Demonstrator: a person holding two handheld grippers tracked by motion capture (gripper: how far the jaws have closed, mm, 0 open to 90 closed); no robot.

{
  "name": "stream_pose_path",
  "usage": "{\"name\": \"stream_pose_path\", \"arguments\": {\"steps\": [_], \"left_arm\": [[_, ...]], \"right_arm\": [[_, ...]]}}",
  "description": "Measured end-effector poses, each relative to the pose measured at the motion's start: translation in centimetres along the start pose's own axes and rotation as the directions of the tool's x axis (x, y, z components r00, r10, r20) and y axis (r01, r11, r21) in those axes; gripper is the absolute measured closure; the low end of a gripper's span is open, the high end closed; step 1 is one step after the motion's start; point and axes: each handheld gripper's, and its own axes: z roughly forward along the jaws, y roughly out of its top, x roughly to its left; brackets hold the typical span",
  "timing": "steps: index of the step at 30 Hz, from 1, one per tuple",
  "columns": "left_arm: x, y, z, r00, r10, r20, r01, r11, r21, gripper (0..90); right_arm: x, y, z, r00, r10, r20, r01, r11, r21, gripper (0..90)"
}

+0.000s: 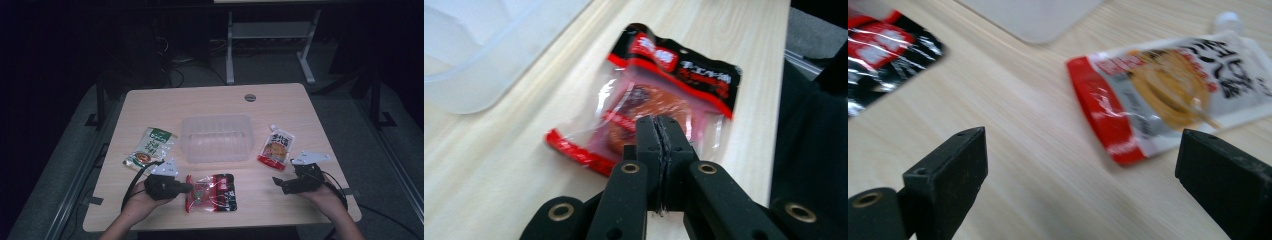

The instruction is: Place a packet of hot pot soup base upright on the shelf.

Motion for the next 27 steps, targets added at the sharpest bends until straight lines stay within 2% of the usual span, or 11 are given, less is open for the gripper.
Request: {"name": "stream_pose_path", "arguments": {"steps": [2,3,4,5,7,11,15,21,25,27], "left_arm": [[0.5,-0.2,0.0,0.9999,0.002,-0.010,-0.002,0.9999,0.010,88.3],[0.5,-0.2,0.0,0.9999,0.002,-0.010,-0.002,0.9999,0.010,88.3],[0.6,-0.3,0.1,1.0000,0.003,-0.008,-0.002,0.9998,0.018,87.9],[0.6,-0.4,0.2,0.9999,-0.011,-0.004,0.011,0.9998,0.018,87.9],[0.7,-0.5,0.1,1.0000,-0.007,-0.005,0.007,0.9997,0.023,87.9],[0.9,-0.9,0.3,0.9994,-0.034,-0.004,0.034,0.9989,0.032,87.9],[0.9,-0.9,0.7,0.9994,-0.030,-0.014,0.031,0.9984,0.047,88.1],[1.1,-0.8,0.9,0.9990,-0.037,-0.026,0.039,0.9977,0.056,88.4],[1.1,-0.9,1.1,0.9985,-0.045,-0.032,0.047,0.9973,0.057,89.1],[1.1,-1.0,1.4,0.9985,-0.045,-0.031,0.047,0.9962,0.073,89.2]], "right_arm": [[0.8,0.3,0.0,0.9995,-0.004,-0.033,0.003,1.000,-0.005,6.1],[0.8,0.3,0.0,0.9995,-0.004,-0.033,0.003,1.000,-0.005,6.1],[1.5,0.6,-0.1,0.9979,-0.002,-0.065,0.001,1.000,-0.013,6.1],[1.8,0.8,-0.1,0.9970,-0.008,-0.078,0.007,1.000,-0.018,6.2],[2.6,1.4,0.2,0.9940,-0.014,-0.108,0.011,1.000,-0.021,6.1],[4.3,2.5,1.1,0.9876,-0.047,-0.150,0.046,0.999,-0.015,6.1],[5.7,3.3,2.2,0.9799,-0.065,-0.189,0.064,0.998,-0.010,6.1],[6.9,4.2,3.5,0.9696,-0.066,-0.235,0.070,0.998,0.008,6.1],[7.5,5.1,4.6,0.9626,-0.064,-0.263,0.067,0.998,0.002,6.1],[7.8,5.4,5.1,0.9588,-0.075,-0.274,0.075,0.997,-0.008,6.1]]}}
